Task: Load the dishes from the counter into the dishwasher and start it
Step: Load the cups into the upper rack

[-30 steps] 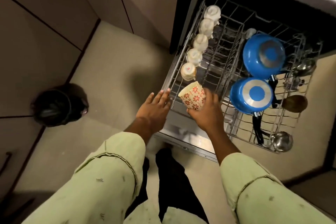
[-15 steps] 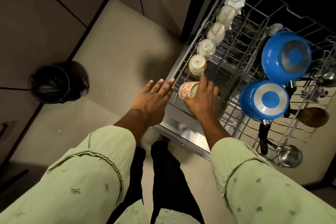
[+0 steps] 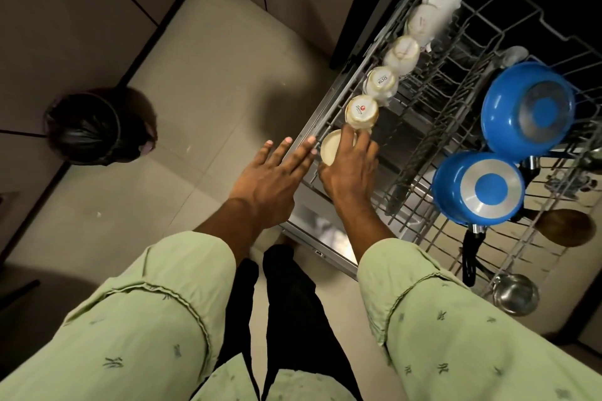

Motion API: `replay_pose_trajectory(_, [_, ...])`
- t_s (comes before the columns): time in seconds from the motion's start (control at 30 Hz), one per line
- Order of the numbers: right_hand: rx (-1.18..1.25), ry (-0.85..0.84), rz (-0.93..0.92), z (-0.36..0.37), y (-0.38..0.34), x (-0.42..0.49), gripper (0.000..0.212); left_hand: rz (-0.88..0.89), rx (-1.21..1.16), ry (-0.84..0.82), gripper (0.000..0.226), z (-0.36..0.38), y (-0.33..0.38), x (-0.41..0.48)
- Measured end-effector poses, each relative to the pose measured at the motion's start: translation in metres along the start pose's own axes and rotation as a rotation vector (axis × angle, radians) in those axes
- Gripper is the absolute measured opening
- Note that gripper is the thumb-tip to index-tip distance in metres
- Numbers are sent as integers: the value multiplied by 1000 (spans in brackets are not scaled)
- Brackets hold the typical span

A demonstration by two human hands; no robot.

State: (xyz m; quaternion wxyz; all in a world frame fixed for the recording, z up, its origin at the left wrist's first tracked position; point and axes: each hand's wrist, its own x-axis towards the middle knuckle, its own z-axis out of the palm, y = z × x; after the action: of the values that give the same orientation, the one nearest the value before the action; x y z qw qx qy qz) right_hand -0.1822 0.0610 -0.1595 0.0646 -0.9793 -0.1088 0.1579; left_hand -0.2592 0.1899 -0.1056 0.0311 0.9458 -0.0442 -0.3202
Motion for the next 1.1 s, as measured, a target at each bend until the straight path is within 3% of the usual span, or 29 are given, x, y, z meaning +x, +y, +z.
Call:
replay_pose_trajectory(0.47, [144, -56, 104, 0, 2, 4, 96, -7, -8, -30, 78, 2, 0, 3])
replay_pose_trajectory(0.8, [135, -178, 15, -13, 14, 5, 94, -21, -23, -55, 80, -9, 5, -1])
replay_pose_trajectory(0.93, [186, -222, -9, -21, 19, 5, 107, -28, -35, -75, 80, -11, 7, 0])
replay_pose_trajectory(1.1, [322, -176, 126, -29, 28, -13, 121, -46, -85, -92, 79, -16, 11, -1])
